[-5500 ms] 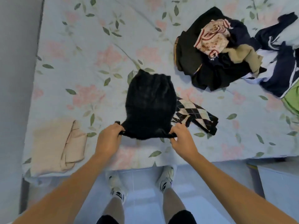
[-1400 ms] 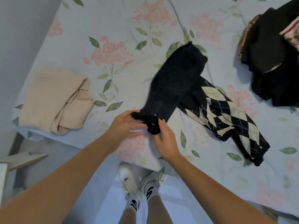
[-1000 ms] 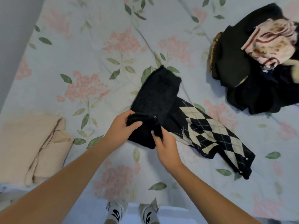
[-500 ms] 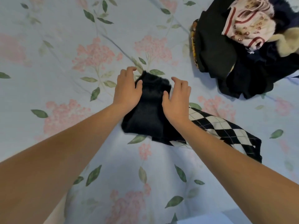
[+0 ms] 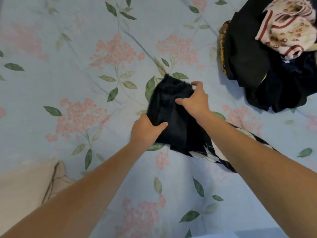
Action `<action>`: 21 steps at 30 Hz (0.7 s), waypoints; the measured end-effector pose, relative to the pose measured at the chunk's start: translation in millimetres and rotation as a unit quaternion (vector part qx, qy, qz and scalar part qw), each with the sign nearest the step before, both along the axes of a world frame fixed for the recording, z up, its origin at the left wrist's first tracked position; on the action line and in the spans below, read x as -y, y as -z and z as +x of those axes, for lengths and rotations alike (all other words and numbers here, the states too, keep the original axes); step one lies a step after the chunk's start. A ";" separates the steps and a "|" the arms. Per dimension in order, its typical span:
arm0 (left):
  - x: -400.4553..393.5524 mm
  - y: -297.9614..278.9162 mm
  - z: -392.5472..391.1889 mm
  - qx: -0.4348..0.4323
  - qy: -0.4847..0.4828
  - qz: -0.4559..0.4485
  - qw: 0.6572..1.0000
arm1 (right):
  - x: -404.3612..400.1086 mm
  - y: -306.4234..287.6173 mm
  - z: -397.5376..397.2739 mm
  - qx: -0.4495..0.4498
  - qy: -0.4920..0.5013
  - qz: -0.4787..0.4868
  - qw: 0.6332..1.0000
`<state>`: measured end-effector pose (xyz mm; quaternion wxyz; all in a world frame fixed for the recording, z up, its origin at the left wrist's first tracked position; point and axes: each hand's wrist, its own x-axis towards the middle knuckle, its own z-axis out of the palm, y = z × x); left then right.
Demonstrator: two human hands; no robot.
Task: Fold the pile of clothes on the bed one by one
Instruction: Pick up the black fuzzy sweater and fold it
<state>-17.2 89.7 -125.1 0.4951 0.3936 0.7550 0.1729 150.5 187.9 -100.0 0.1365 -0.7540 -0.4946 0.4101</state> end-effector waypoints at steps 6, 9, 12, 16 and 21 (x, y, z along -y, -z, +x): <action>21.5 -22.5 -24.8 0.168 -0.058 -0.001 0.984 | -10.4 -22.4 -25.7 -0.198 -0.007 -0.070 0.978; 53.0 -39.6 -51.4 0.208 -0.096 0.000 0.973 | 9.1 -26.4 -46.4 -0.262 -0.034 -0.099 0.959; 99.4 -55.0 -79.8 0.227 -0.124 0.002 0.966 | 41.3 -24.2 -71.9 -0.272 -0.084 -0.111 0.952; 169.2 -61.0 -110.6 0.170 -0.185 0.006 0.968 | 96.9 -18.5 -110.2 -0.252 -0.121 -0.151 0.948; 247.3 -54.2 -126.3 0.097 -0.267 0.010 0.959 | 165.3 -17.1 -149.1 -0.238 -0.182 -0.162 0.940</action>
